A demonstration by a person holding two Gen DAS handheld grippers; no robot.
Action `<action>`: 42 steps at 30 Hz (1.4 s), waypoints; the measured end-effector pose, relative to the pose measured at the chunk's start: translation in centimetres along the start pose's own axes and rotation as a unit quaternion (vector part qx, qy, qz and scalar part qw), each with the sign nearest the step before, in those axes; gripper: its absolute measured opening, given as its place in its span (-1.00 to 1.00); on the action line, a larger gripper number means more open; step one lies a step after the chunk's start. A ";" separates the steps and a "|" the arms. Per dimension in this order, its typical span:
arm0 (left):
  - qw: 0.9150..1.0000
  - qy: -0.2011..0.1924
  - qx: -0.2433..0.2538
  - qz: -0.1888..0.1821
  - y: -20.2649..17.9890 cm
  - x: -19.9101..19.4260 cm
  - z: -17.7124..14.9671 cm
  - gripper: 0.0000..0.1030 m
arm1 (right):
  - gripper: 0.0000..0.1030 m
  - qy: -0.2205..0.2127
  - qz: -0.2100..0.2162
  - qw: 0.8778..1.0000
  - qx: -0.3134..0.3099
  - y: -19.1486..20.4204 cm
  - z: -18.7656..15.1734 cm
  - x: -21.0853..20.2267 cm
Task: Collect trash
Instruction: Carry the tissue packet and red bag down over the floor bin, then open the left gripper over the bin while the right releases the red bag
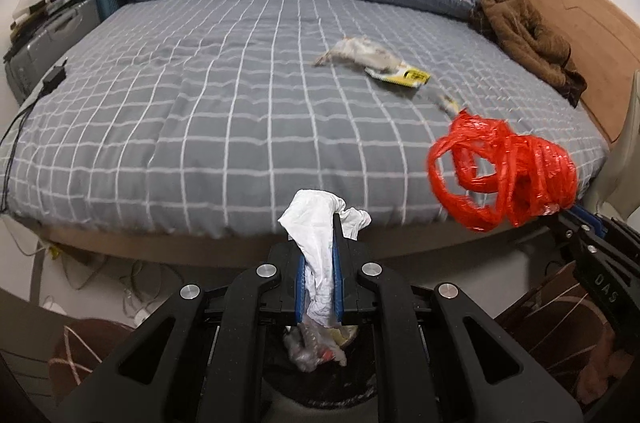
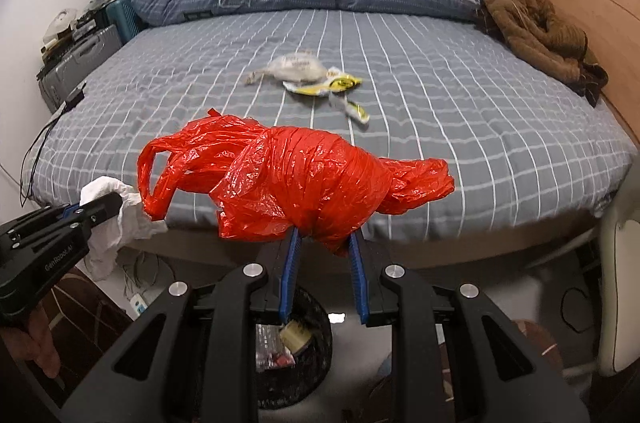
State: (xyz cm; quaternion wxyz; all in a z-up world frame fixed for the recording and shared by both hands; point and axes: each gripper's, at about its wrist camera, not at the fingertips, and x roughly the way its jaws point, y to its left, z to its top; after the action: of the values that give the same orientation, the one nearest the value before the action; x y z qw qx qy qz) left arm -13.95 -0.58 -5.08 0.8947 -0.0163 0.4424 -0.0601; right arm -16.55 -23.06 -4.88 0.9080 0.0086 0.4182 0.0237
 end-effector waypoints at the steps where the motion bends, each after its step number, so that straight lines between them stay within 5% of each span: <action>1: 1.000 0.003 0.001 0.003 0.1 0.0 -0.3 -0.82 | -0.57 0.003 0.000 1.000 -0.001 0.0 -0.3 -0.1; 10: 0.998 0.051 -0.007 0.020 1.5 1.2 -3.9 -0.82 | -0.57 0.048 -0.001 0.999 -0.005 0.5 -3.6 1.1; 25: 0.989 0.146 -0.024 -0.001 1.8 9.3 -9.1 -0.82 | -0.57 0.145 0.008 0.989 -0.022 1.8 -9.0 8.9; 36: 0.981 0.194 -0.010 -0.011 -0.4 14.1 -11.1 -0.81 | -0.57 0.183 -0.024 0.983 0.016 -1.7 -11.0 12.1; 39: 0.980 0.198 -0.003 -0.013 -1.1 14.8 -11.4 -0.69 | -0.57 0.185 -0.029 0.982 0.025 -2.3 -11.2 12.1; 42: 0.980 0.197 0.006 -0.009 -1.6 15.2 -11.8 -0.26 | -0.57 0.187 -0.029 0.982 0.025 -2.0 -11.5 12.1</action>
State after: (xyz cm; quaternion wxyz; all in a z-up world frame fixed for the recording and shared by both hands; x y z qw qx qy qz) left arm -14.35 -3.70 -24.11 0.7895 -0.0026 0.6093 -0.0733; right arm -17.36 -24.55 -21.65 0.8138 0.0148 0.5809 -0.0122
